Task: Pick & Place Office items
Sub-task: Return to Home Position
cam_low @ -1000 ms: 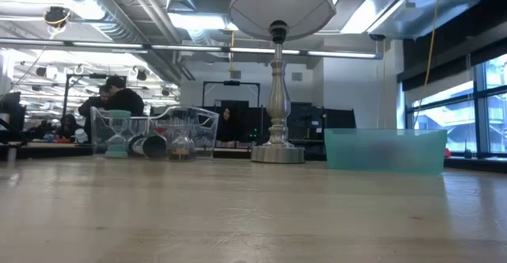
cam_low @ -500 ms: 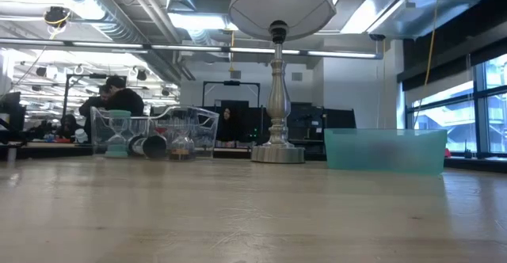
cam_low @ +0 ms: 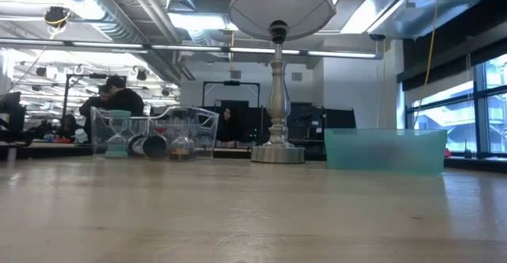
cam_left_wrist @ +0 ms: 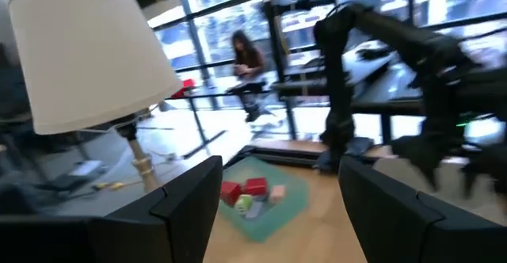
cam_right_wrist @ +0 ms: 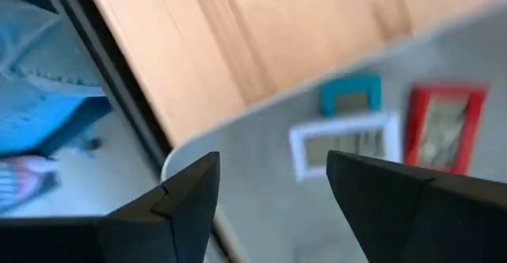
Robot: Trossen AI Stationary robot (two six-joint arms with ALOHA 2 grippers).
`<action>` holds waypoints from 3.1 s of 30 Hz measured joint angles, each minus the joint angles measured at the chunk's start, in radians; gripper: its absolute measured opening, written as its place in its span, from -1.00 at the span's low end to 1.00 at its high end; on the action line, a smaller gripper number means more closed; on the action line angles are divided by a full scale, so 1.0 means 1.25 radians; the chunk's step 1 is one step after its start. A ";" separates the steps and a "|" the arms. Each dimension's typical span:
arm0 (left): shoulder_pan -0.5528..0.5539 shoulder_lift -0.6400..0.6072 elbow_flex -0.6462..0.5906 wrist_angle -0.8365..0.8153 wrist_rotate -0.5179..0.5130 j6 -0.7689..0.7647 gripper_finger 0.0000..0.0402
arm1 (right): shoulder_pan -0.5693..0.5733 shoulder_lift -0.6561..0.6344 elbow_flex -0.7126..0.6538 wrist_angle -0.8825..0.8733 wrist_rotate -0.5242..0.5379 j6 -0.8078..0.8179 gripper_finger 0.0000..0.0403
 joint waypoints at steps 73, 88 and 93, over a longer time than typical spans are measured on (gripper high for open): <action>0.467 -0.939 -0.777 -0.127 1.100 -0.500 0.25 | -0.487 -1.102 -0.725 0.545 0.246 -0.914 0.18; 0.469 -1.228 -0.982 -0.084 1.062 -0.467 0.25 | -0.487 -1.175 -0.797 0.588 0.252 -0.916 0.18; 0.469 -1.218 -0.982 -0.101 0.974 -0.416 0.25 | -0.487 -1.175 -0.837 0.614 0.301 -0.919 0.18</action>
